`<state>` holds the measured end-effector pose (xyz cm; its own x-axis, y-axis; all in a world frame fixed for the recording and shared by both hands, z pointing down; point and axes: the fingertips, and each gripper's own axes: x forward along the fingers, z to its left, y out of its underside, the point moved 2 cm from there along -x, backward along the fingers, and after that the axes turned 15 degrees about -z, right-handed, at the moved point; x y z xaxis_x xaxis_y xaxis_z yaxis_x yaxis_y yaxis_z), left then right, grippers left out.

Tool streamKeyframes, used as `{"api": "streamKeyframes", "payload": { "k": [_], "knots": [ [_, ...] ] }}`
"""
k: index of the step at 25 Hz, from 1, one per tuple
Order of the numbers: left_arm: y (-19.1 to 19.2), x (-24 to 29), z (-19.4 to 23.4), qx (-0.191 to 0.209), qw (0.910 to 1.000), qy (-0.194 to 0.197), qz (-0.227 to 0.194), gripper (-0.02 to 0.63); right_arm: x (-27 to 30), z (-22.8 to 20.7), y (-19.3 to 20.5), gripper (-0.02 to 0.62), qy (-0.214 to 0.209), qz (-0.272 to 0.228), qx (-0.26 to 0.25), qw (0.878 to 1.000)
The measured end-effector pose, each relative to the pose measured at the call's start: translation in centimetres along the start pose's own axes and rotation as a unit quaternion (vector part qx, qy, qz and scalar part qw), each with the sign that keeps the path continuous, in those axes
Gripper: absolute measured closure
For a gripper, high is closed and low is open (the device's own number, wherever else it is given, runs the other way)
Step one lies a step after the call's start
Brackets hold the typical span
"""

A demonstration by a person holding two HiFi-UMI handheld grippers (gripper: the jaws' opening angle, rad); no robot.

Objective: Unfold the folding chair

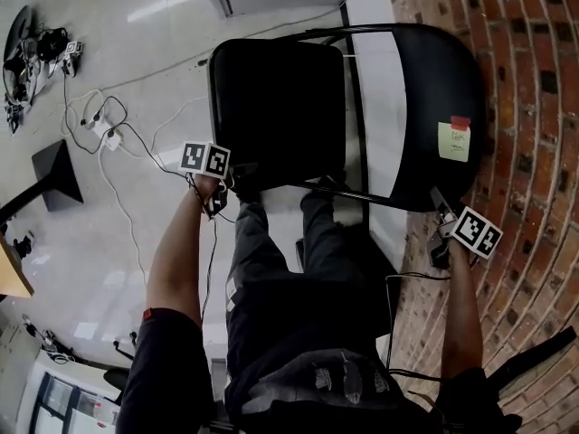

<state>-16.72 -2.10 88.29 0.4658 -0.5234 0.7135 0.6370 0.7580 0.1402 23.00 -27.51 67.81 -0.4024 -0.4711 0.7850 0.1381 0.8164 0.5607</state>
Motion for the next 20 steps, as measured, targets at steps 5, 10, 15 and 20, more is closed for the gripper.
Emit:
{"api": "streamKeyframes", "payload": {
  "k": [5,10,15,20],
  "knots": [
    [0.9,-0.8,2.3,-0.014,0.9998,0.010,0.007,0.212,0.7,1.4,1.0,0.373,-0.011,0.011,-0.004,1.000],
    [1.3,-0.8,4.0,-0.020,0.9998,0.007,0.003,0.195,0.8,3.4,1.1,0.378,-0.047,0.017,-0.030,0.998],
    [1.7,-0.9,5.7,-0.025,0.9997,0.003,0.005,0.172,0.9,5.5,1.8,0.403,-0.080,0.037,-0.026,0.996],
    [1.7,-0.9,6.6,-0.027,0.9996,0.002,0.004,0.158,0.6,6.8,2.0,0.411,-0.088,0.029,-0.034,0.995]
  ]
}}
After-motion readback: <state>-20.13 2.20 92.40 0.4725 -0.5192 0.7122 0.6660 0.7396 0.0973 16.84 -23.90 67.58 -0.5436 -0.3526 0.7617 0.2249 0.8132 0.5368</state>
